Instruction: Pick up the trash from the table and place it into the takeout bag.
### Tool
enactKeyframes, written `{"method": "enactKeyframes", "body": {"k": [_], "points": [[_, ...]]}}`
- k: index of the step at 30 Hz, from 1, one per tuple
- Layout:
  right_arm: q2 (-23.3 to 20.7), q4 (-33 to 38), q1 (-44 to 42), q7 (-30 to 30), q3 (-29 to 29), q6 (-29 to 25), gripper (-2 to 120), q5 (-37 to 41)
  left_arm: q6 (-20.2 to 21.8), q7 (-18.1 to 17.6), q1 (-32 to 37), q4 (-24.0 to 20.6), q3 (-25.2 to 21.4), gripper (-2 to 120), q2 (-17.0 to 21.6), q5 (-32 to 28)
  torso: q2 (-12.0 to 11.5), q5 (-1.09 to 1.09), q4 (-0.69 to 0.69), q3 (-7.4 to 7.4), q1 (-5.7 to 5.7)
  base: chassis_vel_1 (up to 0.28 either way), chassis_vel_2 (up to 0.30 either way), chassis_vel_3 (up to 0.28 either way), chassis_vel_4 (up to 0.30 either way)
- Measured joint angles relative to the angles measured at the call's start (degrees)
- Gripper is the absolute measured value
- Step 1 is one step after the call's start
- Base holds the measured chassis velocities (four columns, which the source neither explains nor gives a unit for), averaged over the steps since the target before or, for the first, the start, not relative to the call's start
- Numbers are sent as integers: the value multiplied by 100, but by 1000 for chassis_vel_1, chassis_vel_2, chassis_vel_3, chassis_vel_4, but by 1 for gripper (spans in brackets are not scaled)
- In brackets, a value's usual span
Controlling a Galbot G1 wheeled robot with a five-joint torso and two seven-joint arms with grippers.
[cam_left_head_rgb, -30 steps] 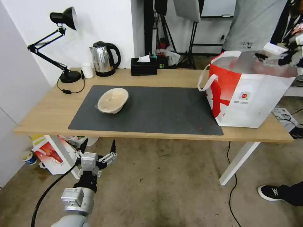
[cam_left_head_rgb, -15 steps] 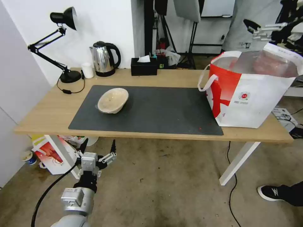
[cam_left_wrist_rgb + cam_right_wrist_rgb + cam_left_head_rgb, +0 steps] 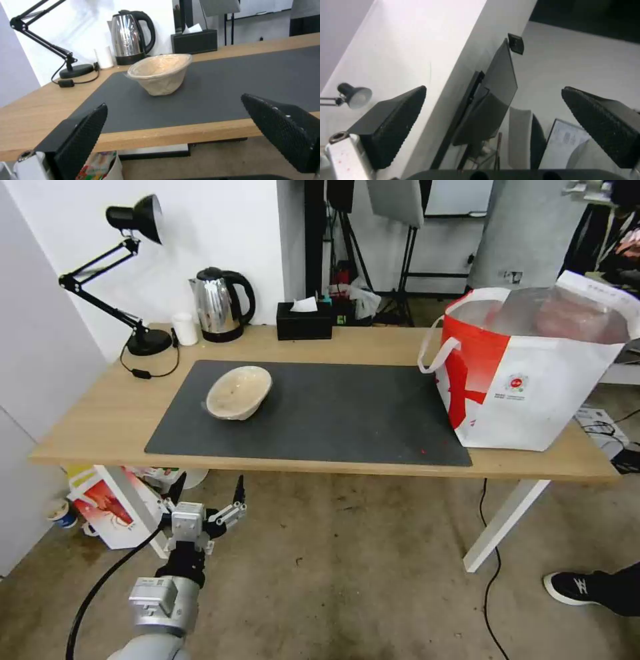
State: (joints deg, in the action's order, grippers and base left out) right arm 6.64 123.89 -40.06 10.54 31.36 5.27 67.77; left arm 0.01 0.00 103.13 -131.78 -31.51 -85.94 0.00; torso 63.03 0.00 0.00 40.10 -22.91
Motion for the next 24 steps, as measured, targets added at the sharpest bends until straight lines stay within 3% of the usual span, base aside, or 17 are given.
{"method": "enactKeyframes", "body": {"k": [8,10,12,13,14,19,24], "points": [[533,206,-330,4,598,-201,100,-391,0,0,0,0,0,100,0,0,0,1,0,0,0,0,0,0,0],[548,-130,-362,-498,745,-334,100,-542,0,0,0,0,0,100,0,0,0,-2,0,0,0,0,0,0,0],[384,-1040,-369,-1439,660,-945,100,-912,0,0,0,0,0,100,0,0,0,0,0,0,0,0,0,0,0],[384,-1040,-369,-1439,660,-945,100,-912,0,0,0,0,0,100,0,0,0,0,0,0,0,0,0,0,0],[279,-1441,-366,-1812,516,-1263,100,-988,0,0,0,0,0,100,0,0,0,2,-1,1,-1,0,0,0,0],[114,-2180,-350,-2445,237,-1967,100,-977,0,0,0,0,0,100,0,0,0,0,0,1,-1,0,0,0,0],[84,-2457,-346,-2666,179,-2281,100,-924,0,0,0,0,0,100,0,0,-1,1,-1,1,-1,0,0,0,0]]}}
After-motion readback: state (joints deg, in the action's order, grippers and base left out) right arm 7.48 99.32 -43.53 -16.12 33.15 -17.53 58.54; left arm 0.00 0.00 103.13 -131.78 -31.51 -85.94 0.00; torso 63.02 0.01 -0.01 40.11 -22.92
